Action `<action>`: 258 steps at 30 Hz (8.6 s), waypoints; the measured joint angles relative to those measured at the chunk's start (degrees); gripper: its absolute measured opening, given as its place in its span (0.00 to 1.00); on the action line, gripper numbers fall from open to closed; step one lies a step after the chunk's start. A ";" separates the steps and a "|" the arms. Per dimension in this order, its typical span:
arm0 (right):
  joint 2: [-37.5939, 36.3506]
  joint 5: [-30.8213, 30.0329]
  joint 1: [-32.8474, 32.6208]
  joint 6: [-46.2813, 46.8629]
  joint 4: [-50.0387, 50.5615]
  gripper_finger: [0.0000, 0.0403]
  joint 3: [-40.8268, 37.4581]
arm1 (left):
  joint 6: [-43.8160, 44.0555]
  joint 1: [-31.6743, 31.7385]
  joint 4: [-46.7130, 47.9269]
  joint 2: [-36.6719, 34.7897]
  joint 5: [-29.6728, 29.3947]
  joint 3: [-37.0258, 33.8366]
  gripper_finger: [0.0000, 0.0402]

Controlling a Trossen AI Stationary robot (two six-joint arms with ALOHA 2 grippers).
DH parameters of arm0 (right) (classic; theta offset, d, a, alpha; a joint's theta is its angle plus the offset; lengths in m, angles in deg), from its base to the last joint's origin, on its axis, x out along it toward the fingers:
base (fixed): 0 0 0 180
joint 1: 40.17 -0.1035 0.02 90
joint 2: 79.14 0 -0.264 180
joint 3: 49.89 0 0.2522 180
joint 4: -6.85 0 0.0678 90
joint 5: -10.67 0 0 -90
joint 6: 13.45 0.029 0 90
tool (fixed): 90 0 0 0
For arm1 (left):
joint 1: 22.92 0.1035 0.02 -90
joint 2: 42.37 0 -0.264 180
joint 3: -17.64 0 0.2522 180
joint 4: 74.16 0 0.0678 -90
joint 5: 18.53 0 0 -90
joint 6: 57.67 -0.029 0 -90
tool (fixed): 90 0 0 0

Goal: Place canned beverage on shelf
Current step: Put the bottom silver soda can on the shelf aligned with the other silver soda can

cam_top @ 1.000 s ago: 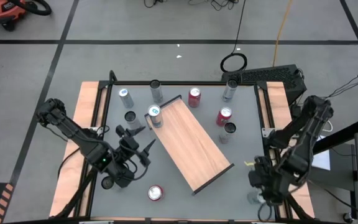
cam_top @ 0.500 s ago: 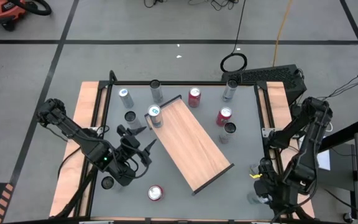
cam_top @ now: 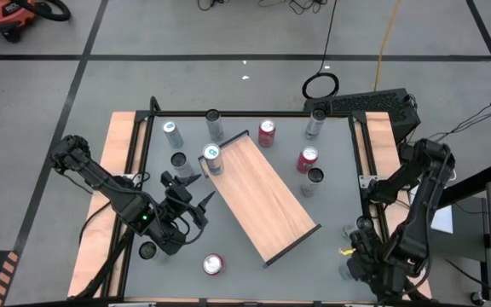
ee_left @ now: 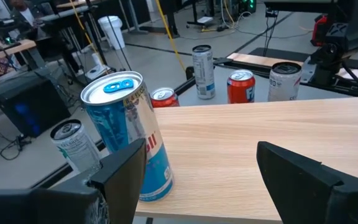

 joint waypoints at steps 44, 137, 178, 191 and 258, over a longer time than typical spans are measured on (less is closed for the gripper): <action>6.59 5.61 2.35 1.79 -1.81 0.53 2.98 | 1.40 -0.17 -0.23 -0.02 1.14 0.00 0.75; 8.42 -15.02 44.04 -42.04 -6.94 0.51 35.85 | -63.23 6.45 -65.31 17.42 7.82 0.00 0.76; 8.28 -12.20 44.02 -49.89 -5.82 0.79 35.85 | -62.71 4.15 -65.77 17.42 8.01 0.00 0.59; 5.26 -6.72 43.69 -50.65 1.82 0.82 32.05 | -57.80 2.12 -66.53 17.41 12.33 0.00 0.59; -4.28 35.99 50.98 -64.24 -101.55 0.58 -19.04 | -49.61 10.12 -71.93 17.81 52.04 0.00 0.59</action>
